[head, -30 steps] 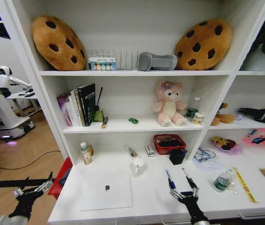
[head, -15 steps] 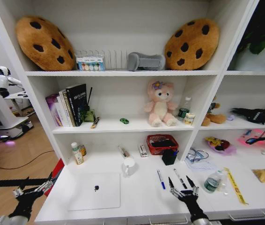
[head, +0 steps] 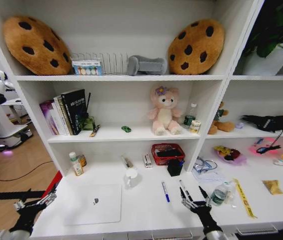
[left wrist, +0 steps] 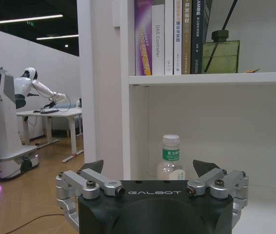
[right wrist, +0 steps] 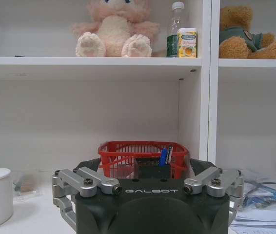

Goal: Organize the objects on the table.

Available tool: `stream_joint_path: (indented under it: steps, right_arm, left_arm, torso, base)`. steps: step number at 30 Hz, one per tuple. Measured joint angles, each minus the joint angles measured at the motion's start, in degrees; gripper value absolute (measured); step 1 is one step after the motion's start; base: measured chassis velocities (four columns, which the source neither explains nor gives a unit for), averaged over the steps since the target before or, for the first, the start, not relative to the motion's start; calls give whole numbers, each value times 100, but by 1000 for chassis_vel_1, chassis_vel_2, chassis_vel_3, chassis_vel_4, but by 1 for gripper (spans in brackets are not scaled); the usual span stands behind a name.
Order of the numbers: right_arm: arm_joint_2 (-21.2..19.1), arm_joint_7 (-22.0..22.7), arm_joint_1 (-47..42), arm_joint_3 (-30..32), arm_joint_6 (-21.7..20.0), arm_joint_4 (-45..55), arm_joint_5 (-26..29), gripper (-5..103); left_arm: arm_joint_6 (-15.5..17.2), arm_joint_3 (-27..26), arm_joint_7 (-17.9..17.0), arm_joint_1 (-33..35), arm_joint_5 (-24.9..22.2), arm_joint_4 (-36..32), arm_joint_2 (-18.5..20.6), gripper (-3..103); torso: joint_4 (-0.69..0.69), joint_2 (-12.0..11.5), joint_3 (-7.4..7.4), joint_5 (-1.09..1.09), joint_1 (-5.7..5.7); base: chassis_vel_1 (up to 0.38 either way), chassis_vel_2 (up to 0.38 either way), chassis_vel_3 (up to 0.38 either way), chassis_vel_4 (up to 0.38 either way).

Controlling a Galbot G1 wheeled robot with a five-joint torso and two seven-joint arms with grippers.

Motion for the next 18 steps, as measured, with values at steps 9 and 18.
stream_joint_path:
  steps: [9, 18]
  right_arm:
    - [-7, -2, 12, -5, -16, -7, 16, 100]
    - [9, 8, -12, -62, -36, -14, -9, 100]
  left_arm:
    - [0, 0, 0, 0, 0, 0, 0, 100]
    - [0, 0, 0, 0, 0, 0, 0, 100]
  torso:
    - [0, 0, 0, 1, 1]
    - [-1, 0, 0, 0, 0]
  base:
    - [-107, -99, 107, 94]
    - [-69, -65, 70, 62]
